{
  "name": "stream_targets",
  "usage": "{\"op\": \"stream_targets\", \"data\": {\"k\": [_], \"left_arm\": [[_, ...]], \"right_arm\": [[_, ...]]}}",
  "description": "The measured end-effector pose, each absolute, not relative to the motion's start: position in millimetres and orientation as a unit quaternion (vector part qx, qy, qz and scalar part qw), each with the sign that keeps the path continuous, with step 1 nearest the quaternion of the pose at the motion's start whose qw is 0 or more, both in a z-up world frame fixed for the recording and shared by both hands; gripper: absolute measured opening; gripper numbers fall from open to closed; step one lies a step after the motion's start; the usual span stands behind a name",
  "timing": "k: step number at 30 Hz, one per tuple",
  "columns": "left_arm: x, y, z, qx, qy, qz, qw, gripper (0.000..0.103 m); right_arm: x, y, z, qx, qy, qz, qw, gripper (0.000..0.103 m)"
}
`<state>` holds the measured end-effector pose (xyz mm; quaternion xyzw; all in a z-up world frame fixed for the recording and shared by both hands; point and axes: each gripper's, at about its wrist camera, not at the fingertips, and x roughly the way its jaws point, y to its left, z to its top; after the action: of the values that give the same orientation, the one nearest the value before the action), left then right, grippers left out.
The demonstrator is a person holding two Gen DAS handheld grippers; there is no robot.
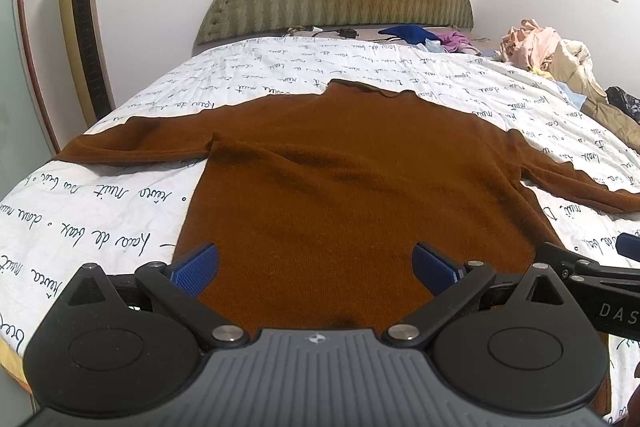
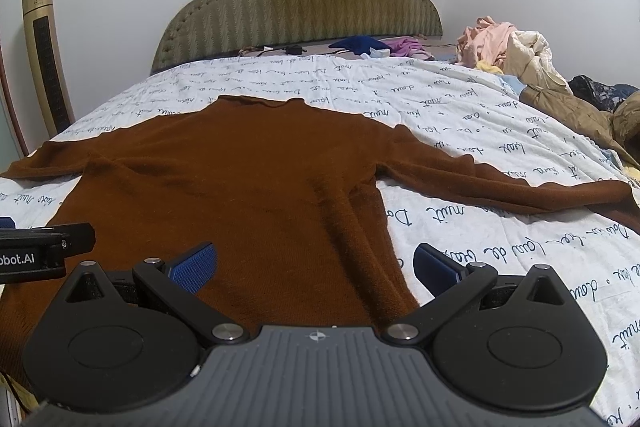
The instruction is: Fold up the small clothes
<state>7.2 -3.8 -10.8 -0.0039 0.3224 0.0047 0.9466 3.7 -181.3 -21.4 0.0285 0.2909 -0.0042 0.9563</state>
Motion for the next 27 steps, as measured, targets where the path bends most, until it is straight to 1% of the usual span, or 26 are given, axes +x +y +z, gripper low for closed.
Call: {"op": "stream_targets", "data": {"k": [23,27], "left_arm": [[33.8,-55.5,-11.0,0.045,0.341,-0.015,0.939,0.103],[42.3,-82.9,0.4,0.073,0.325,-0.038,0.942,0.103]], "right_arm": [[14.7,-238.2,-22.5,0.055,0.295,-0.018,0.954,0.103],[15.2,-289.4,-13.5,0.082,0.284,-0.047,0.954,0.103]]}}
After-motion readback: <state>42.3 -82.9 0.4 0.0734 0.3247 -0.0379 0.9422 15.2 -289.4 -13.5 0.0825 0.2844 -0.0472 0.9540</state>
